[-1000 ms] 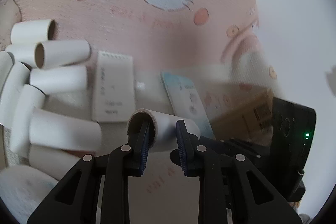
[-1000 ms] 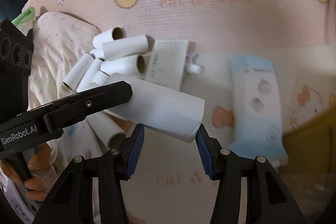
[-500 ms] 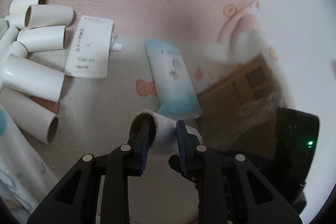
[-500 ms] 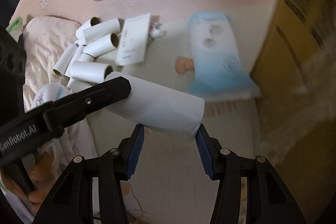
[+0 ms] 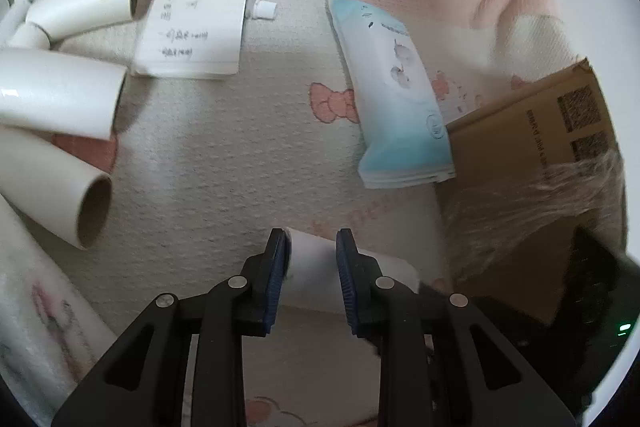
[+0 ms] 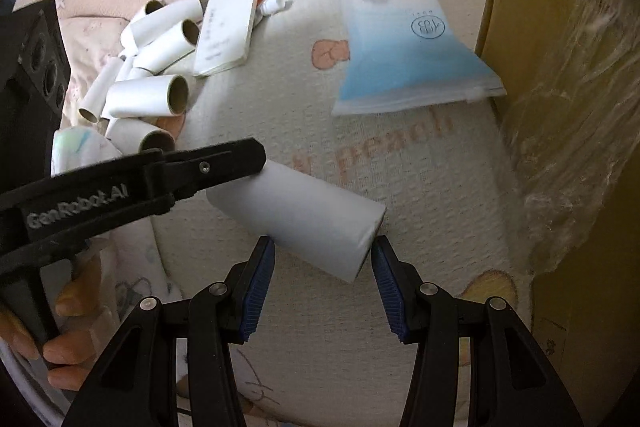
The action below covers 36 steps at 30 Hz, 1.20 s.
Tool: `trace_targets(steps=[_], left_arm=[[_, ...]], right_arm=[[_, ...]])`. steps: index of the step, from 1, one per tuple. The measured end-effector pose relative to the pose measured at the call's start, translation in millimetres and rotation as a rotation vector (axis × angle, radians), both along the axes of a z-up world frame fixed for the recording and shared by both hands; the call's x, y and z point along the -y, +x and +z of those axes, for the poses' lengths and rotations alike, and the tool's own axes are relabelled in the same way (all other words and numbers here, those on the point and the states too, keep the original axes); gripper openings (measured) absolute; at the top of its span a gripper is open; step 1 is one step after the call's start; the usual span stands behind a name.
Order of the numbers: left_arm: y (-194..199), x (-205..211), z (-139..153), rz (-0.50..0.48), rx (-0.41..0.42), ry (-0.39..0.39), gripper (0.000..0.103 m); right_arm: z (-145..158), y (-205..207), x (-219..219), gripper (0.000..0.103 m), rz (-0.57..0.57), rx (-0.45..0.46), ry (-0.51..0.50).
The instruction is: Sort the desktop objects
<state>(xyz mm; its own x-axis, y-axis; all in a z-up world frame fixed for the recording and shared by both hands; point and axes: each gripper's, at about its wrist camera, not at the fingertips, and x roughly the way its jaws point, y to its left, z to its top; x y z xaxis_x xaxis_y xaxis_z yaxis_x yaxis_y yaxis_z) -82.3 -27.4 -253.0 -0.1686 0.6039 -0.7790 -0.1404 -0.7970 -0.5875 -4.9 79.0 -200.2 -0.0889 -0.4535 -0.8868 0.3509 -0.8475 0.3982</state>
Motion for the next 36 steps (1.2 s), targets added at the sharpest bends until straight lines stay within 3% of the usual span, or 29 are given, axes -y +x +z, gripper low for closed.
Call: trace_targets(steps=[5,11,13,15,16,17,23,28,36], left_arm=[[3,-3,4,-0.016,-0.025,-0.046,0.028],[21,18,29,0.045,-0.127,-0.050,0.027],[31,26,34,0.069,-0.144,-0.032,0.007],[39,31,36,0.094,-0.141,-0.026,0.004],[43,33,35,0.102,-0.139,-0.028,0.002],[48,34,35,0.105,-0.137,-0.034,0.002],[50,18,30,0.065,-0.101,-0.074,0.002],[49,-2,16,-0.012,-0.056,-0.132,0.002],[33,-3,9,0.020,-0.032,-0.055,0.002]], right_arm=[[16,-1,-5,0.048,-0.011,-0.054,0.001],[31,2,-5,0.048,0.007,-0.129,0.058],[31,3,-5,0.048,0.027,-0.142,0.074],[31,5,-2,0.042,0.035,-0.154,0.100],[29,5,-2,0.028,0.027,-0.153,0.120],[28,2,-3,0.024,0.018,-0.140,0.131],[13,-11,-21,0.025,-0.081,-0.050,0.099],[10,-11,-24,0.025,-0.083,-0.042,0.099],[14,-1,-12,0.025,0.007,-0.109,0.150]])
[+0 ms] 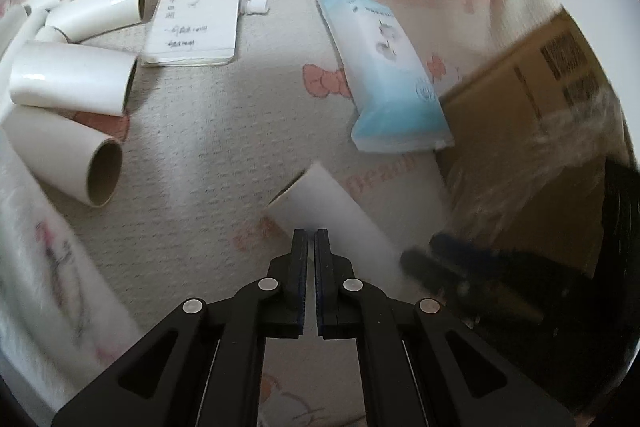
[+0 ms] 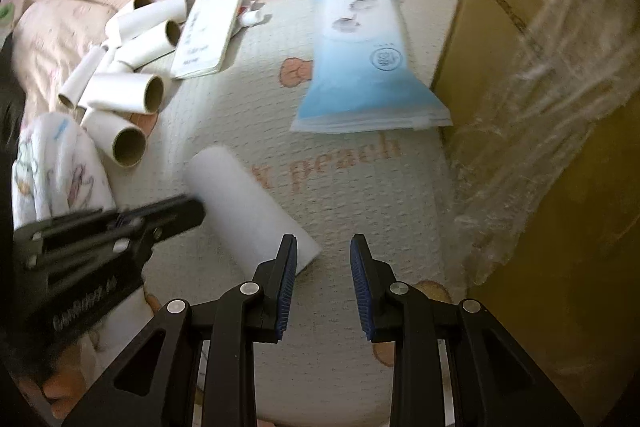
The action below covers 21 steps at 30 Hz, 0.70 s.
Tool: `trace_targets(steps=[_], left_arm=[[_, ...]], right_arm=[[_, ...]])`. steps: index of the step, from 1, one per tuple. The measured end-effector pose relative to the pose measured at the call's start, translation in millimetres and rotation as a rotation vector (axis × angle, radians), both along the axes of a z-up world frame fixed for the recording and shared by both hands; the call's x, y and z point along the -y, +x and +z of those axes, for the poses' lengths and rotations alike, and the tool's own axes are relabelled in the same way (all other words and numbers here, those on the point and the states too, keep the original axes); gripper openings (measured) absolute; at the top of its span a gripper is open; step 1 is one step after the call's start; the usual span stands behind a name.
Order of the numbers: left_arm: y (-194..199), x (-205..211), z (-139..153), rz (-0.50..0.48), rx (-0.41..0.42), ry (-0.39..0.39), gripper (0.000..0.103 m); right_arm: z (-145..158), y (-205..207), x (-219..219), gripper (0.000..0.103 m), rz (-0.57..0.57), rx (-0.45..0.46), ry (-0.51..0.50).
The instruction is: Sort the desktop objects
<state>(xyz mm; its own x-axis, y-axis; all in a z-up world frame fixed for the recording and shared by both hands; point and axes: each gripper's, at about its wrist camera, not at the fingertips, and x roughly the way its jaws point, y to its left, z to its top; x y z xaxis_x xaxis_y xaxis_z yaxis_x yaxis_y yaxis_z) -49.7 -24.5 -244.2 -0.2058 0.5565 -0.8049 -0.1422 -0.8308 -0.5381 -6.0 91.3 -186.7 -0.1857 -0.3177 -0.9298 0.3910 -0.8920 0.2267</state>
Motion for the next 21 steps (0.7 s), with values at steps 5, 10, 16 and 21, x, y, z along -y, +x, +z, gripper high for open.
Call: trace_targets(steps=[5,10,16,21], left_arm=[[-12,5,-7,0.045,0.035,0.046,0.002],[-15,6,-14,0.041,0.085,0.141,0.026],[-15,-2,-12,-0.007,0.080,0.156,0.036],[-16,-4,-13,-0.008,0.066,0.142,0.036]], right_arm=[[1,9,9,0.025,0.082,-0.011,-0.050],[4,15,20,0.025,0.134,-0.001,-0.132],[-5,11,23,0.031,0.098,0.037,-0.167],[-13,4,22,0.039,0.052,0.075,-0.217]])
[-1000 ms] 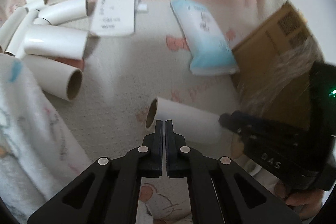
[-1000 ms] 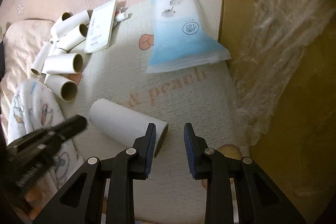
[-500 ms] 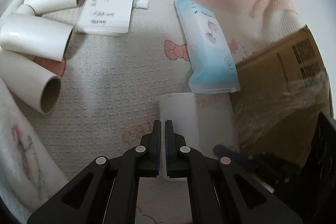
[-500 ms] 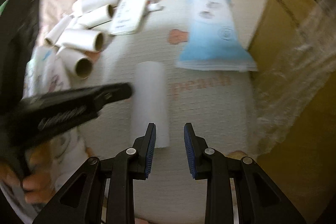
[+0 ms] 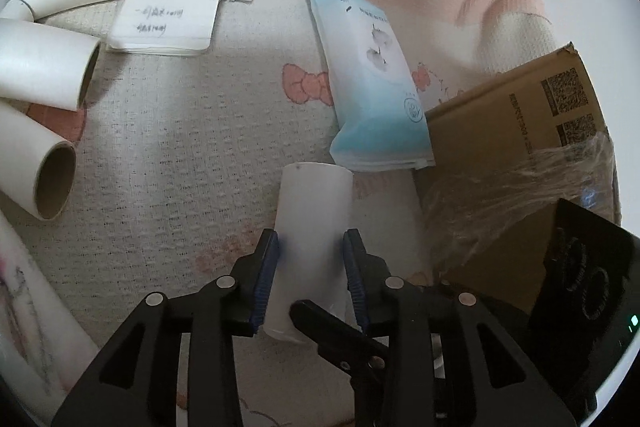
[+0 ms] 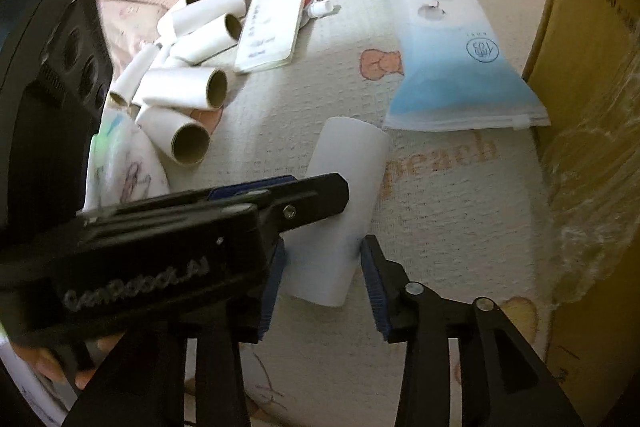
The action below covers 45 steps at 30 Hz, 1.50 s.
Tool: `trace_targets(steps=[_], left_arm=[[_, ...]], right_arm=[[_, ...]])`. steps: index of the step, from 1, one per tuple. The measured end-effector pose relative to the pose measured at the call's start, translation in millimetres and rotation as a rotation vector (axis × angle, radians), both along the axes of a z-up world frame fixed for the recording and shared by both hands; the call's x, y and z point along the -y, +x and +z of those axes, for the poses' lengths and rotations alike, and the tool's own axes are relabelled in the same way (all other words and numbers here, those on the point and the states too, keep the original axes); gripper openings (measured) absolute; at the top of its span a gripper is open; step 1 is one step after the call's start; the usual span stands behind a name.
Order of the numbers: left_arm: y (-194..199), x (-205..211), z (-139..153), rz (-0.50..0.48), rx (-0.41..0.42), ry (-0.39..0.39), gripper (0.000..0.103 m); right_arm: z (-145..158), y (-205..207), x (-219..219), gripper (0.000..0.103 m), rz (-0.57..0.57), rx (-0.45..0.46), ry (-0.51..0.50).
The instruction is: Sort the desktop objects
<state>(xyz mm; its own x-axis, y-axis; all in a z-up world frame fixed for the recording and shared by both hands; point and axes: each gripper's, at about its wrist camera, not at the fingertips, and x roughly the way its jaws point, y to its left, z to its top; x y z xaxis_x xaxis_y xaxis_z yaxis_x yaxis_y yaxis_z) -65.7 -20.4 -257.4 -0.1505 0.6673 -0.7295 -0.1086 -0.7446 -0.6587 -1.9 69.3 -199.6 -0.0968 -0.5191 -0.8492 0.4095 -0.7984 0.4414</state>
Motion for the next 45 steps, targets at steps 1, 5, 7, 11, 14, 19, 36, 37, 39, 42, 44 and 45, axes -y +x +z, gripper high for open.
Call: trace_targets(steps=[1,5,7,11,14,19,36,37,39,42,44,45], left_arm=[[0,2,-1,0.006,0.004,0.009,0.036],[-5,10,-10,0.031,0.048,0.063,0.036],[-7,13,-13,0.041,0.066,0.086,0.036],[-8,12,-15,0.050,0.080,0.105,0.038],[-8,8,-16,0.052,0.083,0.107,0.040],[-8,5,-15,0.038,0.086,0.104,0.043],[27,0,46,-0.085,-0.167,-0.012,0.043],[28,2,49,-0.085,-0.170,-0.012,0.043],[29,7,56,-0.079,-0.163,-0.003,0.043],[35,14,68,-0.083,-0.171,0.003,0.043],[40,17,77,-0.088,-0.178,0.000,0.044],[43,18,83,-0.087,-0.185,-0.009,0.045]], right_arm=[[-3,-2,-1,0.040,-0.011,0.016,-0.019],[-12,-8,-2,0.043,-0.040,0.055,-0.071],[-17,-10,-1,0.043,-0.054,0.072,-0.091],[-25,-11,3,0.044,-0.079,0.084,-0.095],[-23,-10,6,0.044,-0.070,0.075,-0.091],[-21,-6,8,0.044,-0.067,0.056,-0.088],[10,15,8,0.045,-0.081,-0.067,-0.088],[16,19,8,0.045,-0.073,-0.098,-0.101],[23,22,8,0.045,-0.071,-0.120,-0.112],[35,32,4,0.045,-0.062,-0.160,-0.128],[45,39,5,0.044,-0.051,-0.217,-0.126],[49,42,5,0.044,-0.048,-0.232,-0.126]])
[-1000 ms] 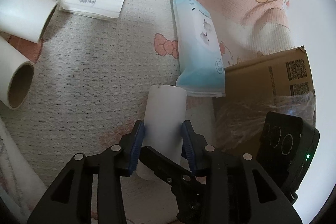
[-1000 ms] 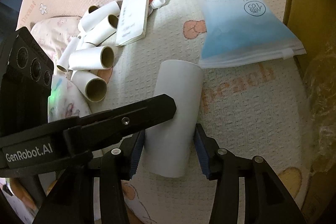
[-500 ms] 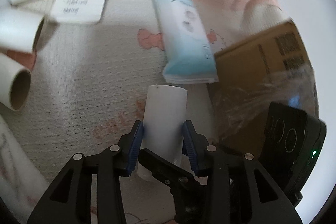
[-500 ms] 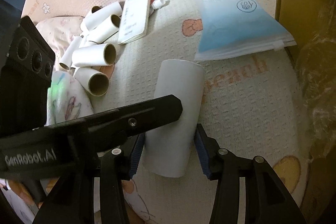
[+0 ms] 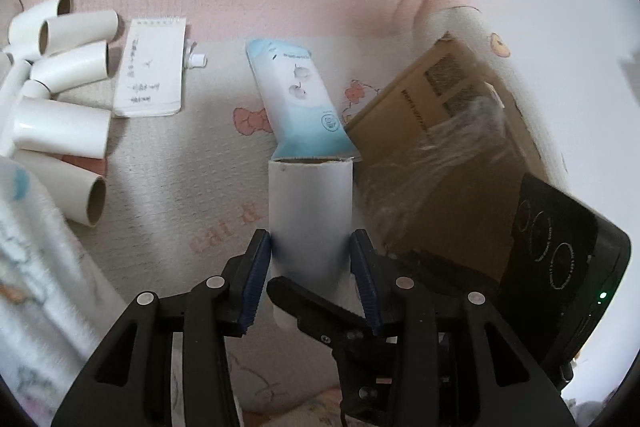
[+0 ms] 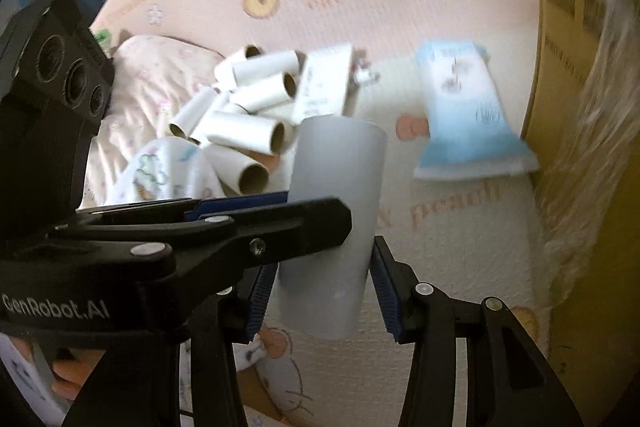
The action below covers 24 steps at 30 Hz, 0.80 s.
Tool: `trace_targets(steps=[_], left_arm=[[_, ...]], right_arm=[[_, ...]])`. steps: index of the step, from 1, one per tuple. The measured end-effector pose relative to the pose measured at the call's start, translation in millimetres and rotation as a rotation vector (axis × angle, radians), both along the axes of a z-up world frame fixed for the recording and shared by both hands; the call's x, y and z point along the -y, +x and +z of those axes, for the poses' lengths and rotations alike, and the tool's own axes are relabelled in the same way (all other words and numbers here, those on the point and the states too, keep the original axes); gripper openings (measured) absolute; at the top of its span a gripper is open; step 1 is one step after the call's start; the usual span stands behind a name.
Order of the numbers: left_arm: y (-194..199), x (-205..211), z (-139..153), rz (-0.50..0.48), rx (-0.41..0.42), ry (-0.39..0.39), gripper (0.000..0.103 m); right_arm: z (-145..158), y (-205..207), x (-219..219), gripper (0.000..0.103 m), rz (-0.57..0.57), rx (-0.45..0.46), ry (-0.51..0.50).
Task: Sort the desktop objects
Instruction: 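Carry the tube with the left tool toward the box while the right tool closes around it, then carry the upright white tube in both tools over the cardboard box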
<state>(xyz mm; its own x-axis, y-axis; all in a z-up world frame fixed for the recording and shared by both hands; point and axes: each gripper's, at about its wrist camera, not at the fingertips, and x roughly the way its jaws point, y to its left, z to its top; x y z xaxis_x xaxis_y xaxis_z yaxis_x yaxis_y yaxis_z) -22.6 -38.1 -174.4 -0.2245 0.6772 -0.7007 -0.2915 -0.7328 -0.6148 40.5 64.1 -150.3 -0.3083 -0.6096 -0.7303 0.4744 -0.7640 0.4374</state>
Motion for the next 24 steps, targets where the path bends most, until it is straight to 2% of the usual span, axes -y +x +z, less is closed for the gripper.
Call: trace_targets(steps=[5,10,18,24], left_arm=[[12,3,31,0.035,-0.075,-0.019,0.045],[12,-5,66,0.050,-0.162,-0.017,0.046],[19,-46,116,-0.039,-0.346,-0.121,0.046],[19,-76,145,-0.122,-0.433,-0.122,0.046]], right_arm=[[30,11,-3,0.041,0.034,-0.097,0.008],[59,11,-20,0.041,0.003,-0.187,0.000],[96,9,-42,0.041,-0.104,-0.276,0.013],[124,3,-72,0.041,-0.174,-0.329,0.029]])
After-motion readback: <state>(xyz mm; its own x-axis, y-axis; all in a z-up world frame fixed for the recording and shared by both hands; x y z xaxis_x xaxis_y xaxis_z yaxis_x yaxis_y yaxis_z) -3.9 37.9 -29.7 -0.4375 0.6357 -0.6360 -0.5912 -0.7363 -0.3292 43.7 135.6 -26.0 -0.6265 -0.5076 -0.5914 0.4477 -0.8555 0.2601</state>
